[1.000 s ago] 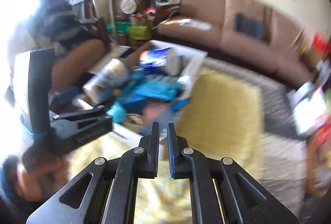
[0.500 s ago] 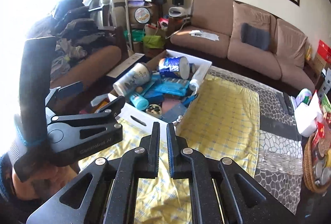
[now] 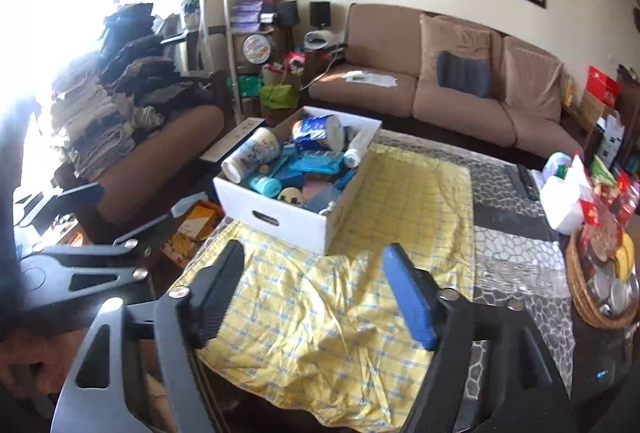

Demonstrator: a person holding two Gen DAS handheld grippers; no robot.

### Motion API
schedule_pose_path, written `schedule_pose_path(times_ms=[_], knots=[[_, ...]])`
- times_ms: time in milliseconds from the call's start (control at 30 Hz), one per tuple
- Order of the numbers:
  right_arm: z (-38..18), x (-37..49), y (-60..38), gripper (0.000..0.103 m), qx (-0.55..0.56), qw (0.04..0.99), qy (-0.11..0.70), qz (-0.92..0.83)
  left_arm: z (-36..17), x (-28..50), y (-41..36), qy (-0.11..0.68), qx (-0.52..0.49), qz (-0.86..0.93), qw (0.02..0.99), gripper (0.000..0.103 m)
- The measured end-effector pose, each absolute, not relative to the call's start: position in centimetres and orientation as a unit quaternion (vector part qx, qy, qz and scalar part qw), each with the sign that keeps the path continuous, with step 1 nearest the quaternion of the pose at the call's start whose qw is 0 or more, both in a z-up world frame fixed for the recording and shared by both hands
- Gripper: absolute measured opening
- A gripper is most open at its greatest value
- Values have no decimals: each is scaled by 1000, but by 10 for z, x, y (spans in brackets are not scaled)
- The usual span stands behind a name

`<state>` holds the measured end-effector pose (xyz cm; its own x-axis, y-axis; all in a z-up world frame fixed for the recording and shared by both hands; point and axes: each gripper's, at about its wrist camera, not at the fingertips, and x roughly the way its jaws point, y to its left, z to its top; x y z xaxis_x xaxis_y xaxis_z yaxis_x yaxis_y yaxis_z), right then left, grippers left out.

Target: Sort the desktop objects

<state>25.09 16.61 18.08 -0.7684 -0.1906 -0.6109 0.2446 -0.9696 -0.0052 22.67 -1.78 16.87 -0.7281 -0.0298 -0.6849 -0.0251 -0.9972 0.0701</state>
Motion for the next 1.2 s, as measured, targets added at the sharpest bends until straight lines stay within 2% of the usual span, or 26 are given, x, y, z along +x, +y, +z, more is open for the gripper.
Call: schedule_pose_path(times_ms=[167, 567, 1200], knots=[[189, 263, 178, 82, 312, 114, 21, -943, 173, 243, -7, -52, 366, -929, 2, 97], [184, 252, 186, 83, 324, 111, 13, -940, 171, 232, -7, -48, 368, -929, 7, 97], [138, 179, 200, 83, 392, 85, 17, -916, 117, 147, 11, -48, 425, -904, -12, 97]])
